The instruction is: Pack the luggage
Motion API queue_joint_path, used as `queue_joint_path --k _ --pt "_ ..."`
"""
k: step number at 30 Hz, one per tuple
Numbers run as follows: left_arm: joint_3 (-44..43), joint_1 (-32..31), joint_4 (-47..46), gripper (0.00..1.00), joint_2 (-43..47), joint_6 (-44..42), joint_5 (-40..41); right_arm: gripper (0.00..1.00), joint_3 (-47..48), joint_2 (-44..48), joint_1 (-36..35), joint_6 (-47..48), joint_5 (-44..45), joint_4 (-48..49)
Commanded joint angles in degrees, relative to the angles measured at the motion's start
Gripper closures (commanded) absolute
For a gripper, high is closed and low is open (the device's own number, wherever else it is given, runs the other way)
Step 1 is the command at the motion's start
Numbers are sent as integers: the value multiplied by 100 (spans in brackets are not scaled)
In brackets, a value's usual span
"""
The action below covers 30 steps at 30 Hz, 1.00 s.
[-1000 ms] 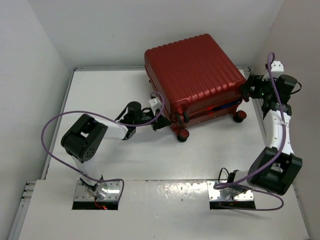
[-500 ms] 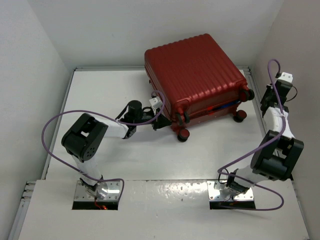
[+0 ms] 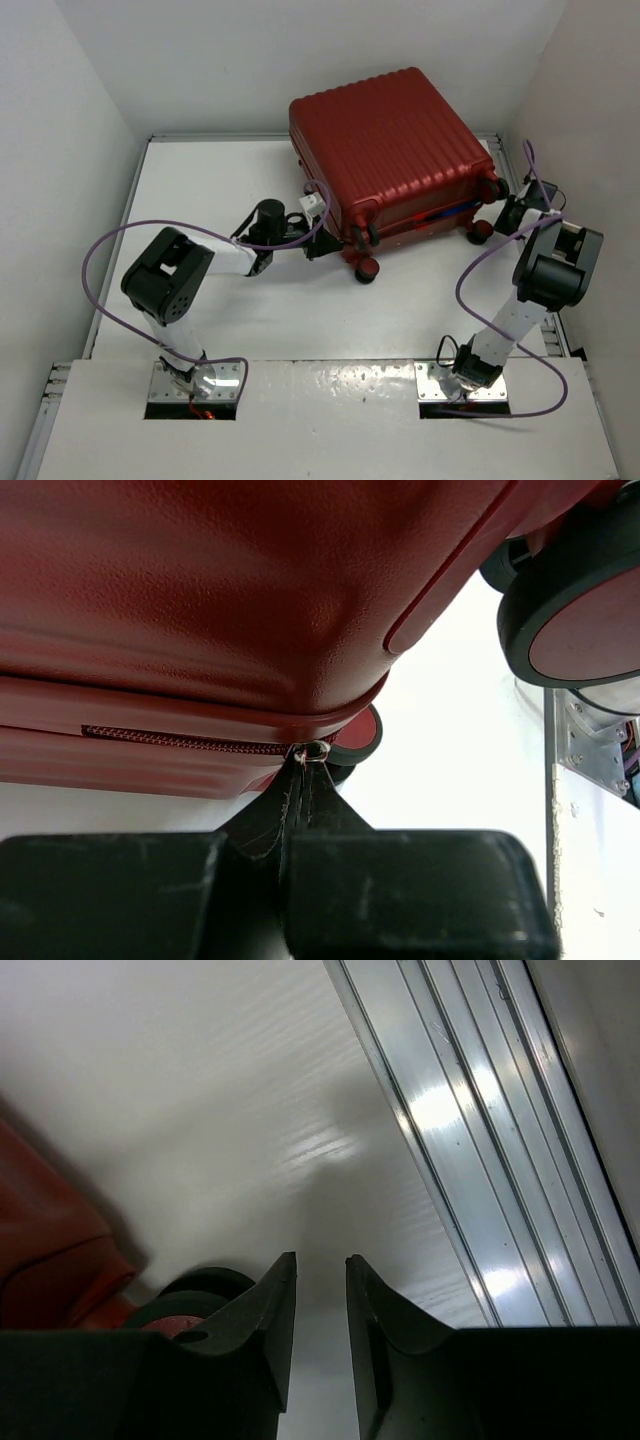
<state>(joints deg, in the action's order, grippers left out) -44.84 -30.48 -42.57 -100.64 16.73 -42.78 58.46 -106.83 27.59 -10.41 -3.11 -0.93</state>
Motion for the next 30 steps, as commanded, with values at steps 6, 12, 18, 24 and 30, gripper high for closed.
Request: queue_joint_path --k 6,12,18,24,30 --pt "-236 235 90 100 431 -135 587 73 -71 -189 -334 -144 -603 -92" --pt "-183 235 91 100 431 -135 587 42 402 -417 -140 -14 -1837 -21" --pt "-376 340 214 100 326 -197 526 54 676 -717 -342 835 -2369 -741" --pt "-429 463 284 100 273 -249 367 70 684 -752 -974 2286 -2808 -1848" --pt "-324 630 450 100 431 -188 315 74 2159 -1437 -1327 3211 -3300 -3588"
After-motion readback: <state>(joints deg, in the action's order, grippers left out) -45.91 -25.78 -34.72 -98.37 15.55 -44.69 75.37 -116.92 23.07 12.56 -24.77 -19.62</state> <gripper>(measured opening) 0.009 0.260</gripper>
